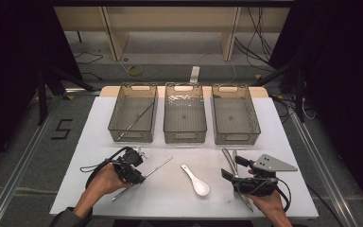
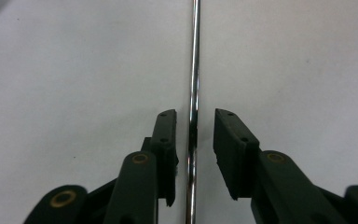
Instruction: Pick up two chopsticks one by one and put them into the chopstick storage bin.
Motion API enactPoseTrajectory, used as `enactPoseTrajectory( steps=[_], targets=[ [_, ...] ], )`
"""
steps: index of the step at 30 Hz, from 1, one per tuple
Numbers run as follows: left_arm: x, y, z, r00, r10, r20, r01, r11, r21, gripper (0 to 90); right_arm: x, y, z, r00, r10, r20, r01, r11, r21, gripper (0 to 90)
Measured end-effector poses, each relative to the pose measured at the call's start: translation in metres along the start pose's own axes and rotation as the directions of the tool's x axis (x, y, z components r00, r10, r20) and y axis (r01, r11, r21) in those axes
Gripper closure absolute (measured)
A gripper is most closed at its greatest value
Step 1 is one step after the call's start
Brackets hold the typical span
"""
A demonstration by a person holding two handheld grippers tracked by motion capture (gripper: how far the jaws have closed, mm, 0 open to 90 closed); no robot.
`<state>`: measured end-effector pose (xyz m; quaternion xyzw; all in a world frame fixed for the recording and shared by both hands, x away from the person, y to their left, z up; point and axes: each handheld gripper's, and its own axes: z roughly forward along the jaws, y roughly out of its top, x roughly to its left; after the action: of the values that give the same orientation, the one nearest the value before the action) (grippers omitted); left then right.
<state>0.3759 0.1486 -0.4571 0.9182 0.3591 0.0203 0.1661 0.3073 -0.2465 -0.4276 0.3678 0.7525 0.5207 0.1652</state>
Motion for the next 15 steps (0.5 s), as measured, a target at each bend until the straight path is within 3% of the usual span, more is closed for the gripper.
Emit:
enactPoseTrajectory(
  steps=[15],
  targets=[
    [0.0007,0.0001,0.0069,0.9995,0.027,-0.014,-0.027,0.9992,0.03,82.9,0.0007,-0.0001,0.0008,1.0,-0.006,-0.004,0.006,1.0,0.008,28.2]
  ],
)
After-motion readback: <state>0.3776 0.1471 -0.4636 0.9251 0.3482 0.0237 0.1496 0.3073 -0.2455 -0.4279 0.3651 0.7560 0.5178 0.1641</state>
